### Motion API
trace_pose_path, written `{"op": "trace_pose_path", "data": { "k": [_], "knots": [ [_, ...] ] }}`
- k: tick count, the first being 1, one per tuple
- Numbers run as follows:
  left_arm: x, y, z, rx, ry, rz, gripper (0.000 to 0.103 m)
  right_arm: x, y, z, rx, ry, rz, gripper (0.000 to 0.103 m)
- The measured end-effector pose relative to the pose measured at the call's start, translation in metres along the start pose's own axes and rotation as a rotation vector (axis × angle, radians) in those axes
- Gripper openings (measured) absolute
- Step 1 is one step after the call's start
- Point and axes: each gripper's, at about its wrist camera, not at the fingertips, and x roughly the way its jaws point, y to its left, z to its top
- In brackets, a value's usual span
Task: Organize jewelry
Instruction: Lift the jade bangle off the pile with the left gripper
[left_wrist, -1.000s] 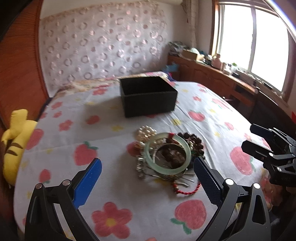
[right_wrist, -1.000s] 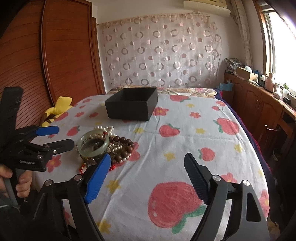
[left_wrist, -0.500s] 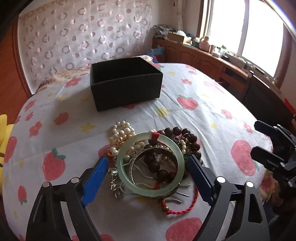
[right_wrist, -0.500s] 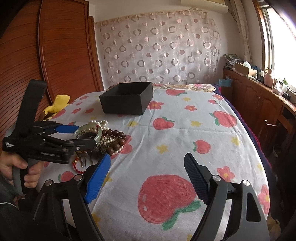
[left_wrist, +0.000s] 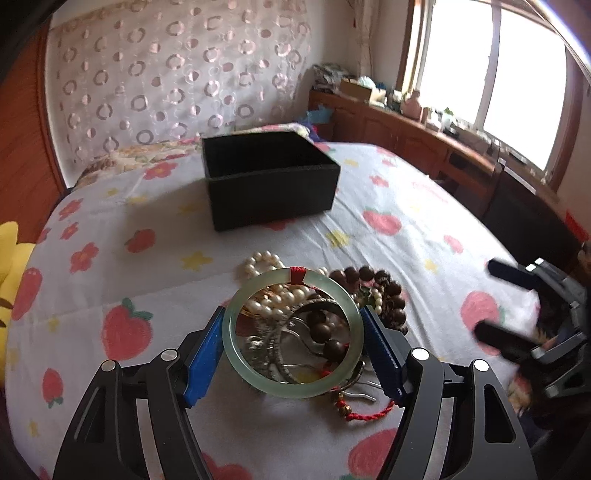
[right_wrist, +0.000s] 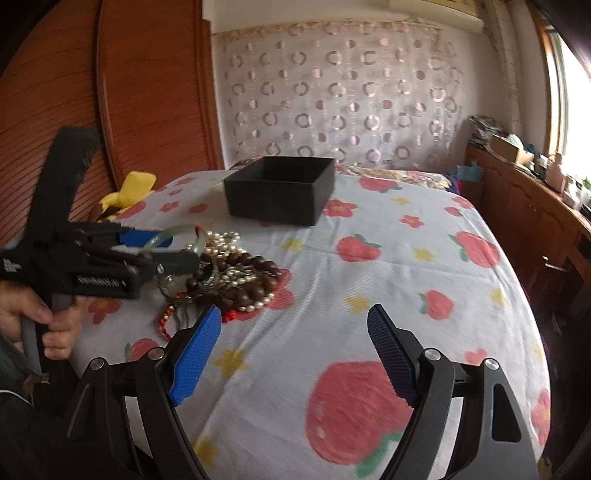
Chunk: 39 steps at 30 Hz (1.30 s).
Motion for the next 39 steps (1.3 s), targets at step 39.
{"op": "trace_pose_path", "data": {
  "k": [39],
  "knots": [
    [-0.057,0.064,-0.025,-0.135,-0.100,0.089,0.069,0.070,0.086,0.043,-0.285,0.184,0.235,0.063]
  ]
}}
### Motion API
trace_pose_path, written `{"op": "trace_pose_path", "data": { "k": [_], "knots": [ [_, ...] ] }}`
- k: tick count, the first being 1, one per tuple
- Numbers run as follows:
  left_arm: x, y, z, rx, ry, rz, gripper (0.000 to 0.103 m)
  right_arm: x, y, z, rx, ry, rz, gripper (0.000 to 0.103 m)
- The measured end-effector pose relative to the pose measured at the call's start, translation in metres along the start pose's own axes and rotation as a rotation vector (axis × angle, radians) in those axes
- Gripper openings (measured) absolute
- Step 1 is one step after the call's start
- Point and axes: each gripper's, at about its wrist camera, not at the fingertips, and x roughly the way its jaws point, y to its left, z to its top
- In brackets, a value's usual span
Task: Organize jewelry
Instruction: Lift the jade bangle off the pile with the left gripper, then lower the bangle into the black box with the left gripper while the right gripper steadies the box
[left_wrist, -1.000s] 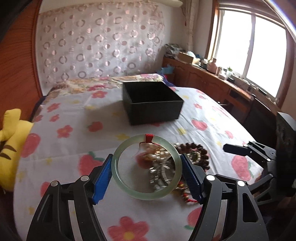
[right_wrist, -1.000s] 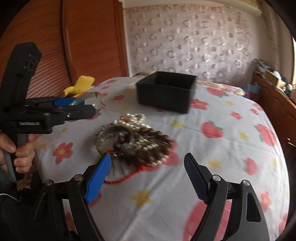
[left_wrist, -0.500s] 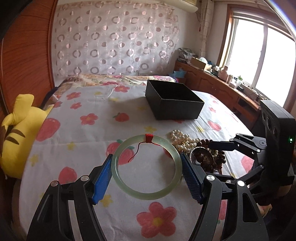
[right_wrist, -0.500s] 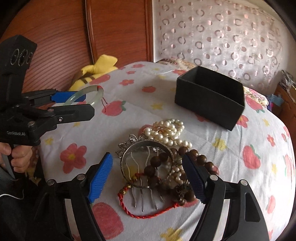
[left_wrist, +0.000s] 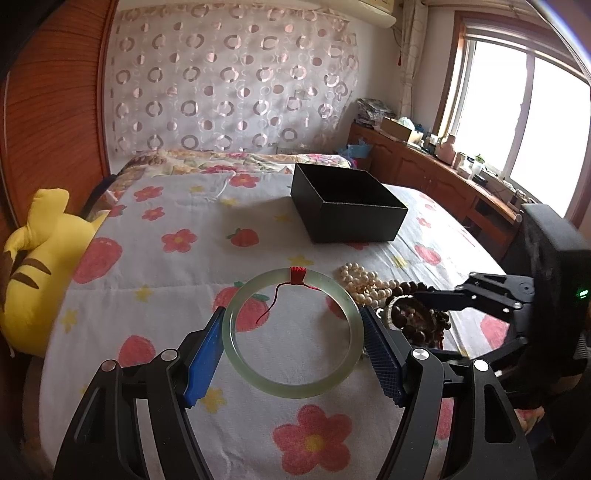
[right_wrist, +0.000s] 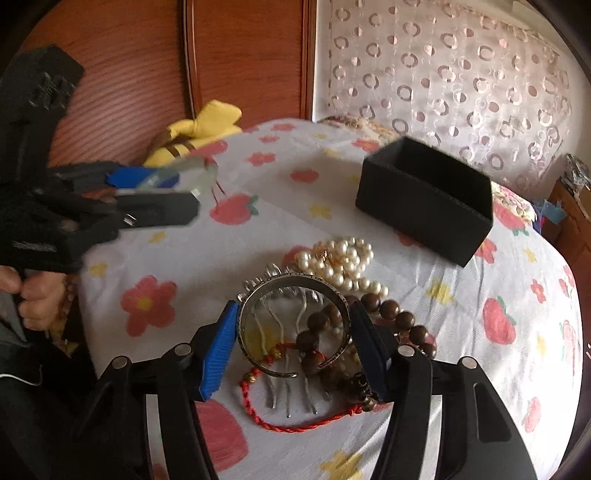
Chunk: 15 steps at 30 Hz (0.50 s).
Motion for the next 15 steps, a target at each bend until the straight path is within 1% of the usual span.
{"op": "trace_pose_path", "data": {
  "k": [2,6,10,15],
  "knots": [
    [0.000,0.001,0.001,0.003,-0.001,0.001,0.069,-0.011,-0.002,0.004,0.005,-0.032,0.004,0.063],
    [0.000,-0.002,0.011,0.012,-0.013,0.001,0.069,-0.023,-0.016,0.015,0.012,-0.072,-0.025,0.063],
    [0.003,-0.005,0.023,0.023,-0.026,0.001,0.069,-0.024,-0.045,0.032,0.037,-0.099,-0.064,0.063],
    [0.014,-0.009,0.038,0.035,-0.035,-0.004,0.069,-0.015,-0.088,0.059,0.086,-0.123,-0.118,0.063]
  ]
}}
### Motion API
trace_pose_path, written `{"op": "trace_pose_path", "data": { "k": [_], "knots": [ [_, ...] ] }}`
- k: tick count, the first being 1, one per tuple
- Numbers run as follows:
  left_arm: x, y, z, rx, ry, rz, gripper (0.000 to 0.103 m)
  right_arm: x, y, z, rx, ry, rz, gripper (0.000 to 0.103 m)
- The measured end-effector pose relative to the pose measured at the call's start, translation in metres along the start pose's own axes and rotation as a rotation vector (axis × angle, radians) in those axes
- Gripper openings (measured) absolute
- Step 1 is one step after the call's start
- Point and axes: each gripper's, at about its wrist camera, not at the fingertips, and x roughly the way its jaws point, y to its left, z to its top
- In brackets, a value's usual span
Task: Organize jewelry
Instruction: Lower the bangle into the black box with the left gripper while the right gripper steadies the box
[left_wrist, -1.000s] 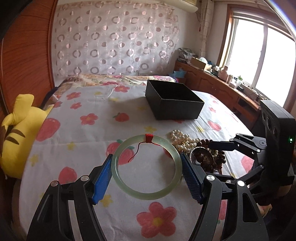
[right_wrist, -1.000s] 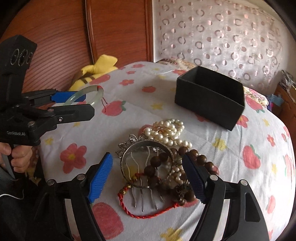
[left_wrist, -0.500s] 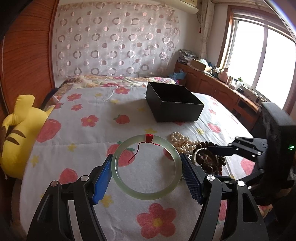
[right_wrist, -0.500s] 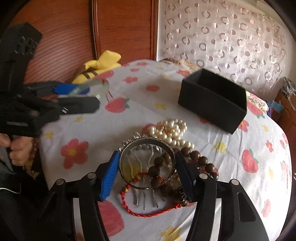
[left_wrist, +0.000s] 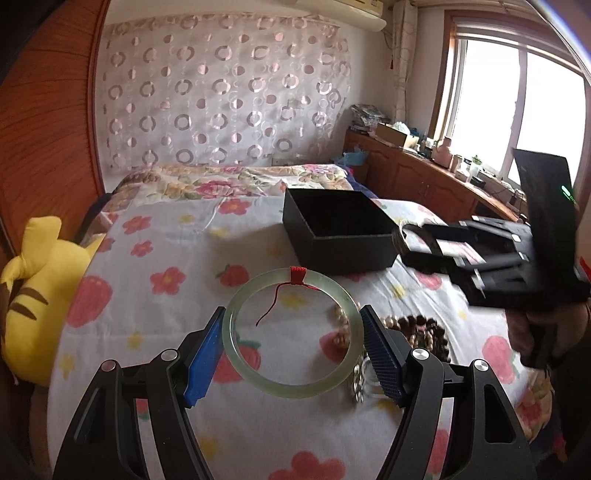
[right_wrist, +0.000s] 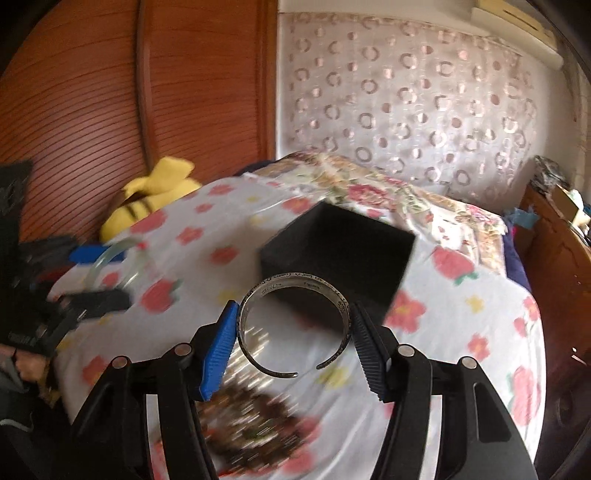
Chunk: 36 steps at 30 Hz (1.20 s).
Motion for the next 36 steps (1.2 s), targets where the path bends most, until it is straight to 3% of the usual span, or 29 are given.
{"op": "trace_pose_path", "data": {
  "k": [7,22,36],
  "knots": [
    [0.017,-0.002,0.020,0.023,-0.010,0.018,0.069,0.032,-0.042,0.031,0.061,0.001,-0.018,0.063],
    [0.051,0.006,0.052,0.036,-0.004,0.056,0.069,0.097,-0.056,0.042,0.136,0.116,0.002,0.064],
    [0.088,-0.021,0.100,0.088,0.002,0.034,0.069,0.047,-0.083,0.046,0.177,0.028,0.004,0.064]
  ]
}}
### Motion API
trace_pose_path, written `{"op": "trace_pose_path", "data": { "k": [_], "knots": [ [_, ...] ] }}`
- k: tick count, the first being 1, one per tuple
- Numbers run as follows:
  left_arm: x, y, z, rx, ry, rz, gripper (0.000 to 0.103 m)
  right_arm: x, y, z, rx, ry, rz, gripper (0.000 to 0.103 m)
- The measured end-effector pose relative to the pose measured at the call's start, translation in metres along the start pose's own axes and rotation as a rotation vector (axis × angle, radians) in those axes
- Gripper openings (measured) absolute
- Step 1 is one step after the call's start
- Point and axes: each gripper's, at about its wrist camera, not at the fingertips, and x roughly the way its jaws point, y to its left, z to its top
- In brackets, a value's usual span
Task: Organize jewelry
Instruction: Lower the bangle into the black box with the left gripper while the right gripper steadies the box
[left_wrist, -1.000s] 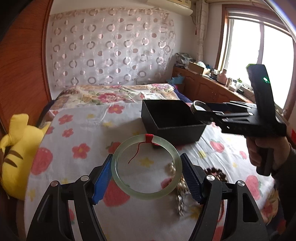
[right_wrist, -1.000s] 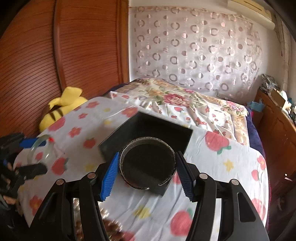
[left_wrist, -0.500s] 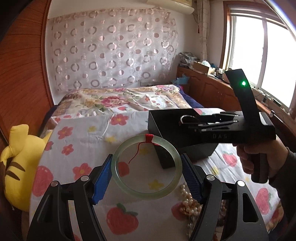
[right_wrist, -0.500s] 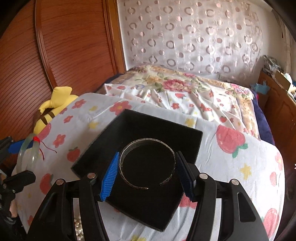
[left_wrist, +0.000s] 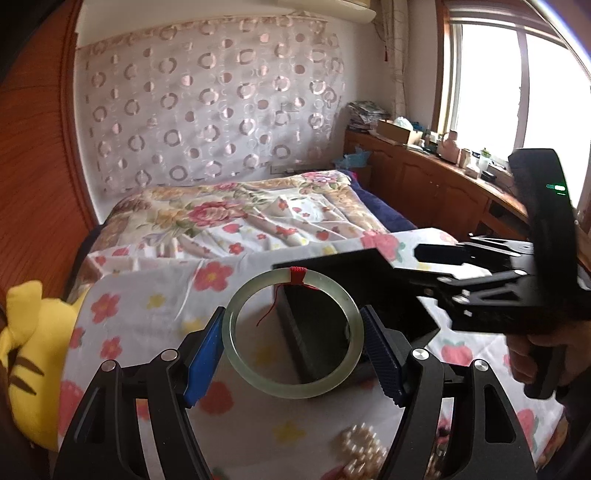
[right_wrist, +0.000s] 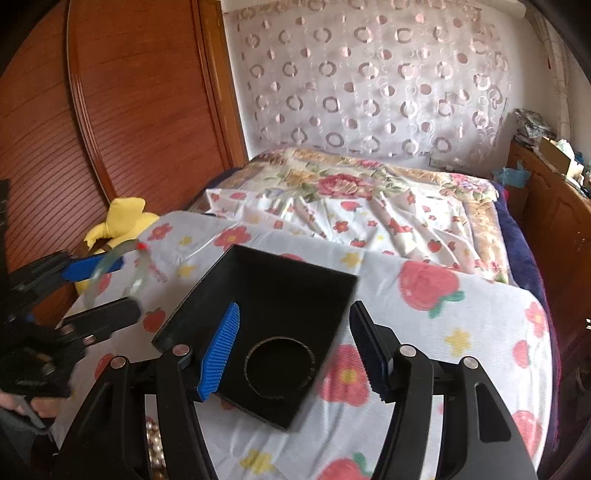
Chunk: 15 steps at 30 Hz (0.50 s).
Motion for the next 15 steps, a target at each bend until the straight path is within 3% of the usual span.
{"op": "trace_pose_path", "data": {
  "k": [6,15],
  "knots": [
    [0.029,-0.020,0.013,0.021,0.033,-0.016,0.069,-0.029,-0.017,-0.007,0.012,-0.041,-0.003,0.065],
    [0.059,-0.037,0.008,0.044,0.084,-0.015,0.069,-0.045,-0.040,-0.024,0.041,-0.034,-0.007,0.065]
  ]
}}
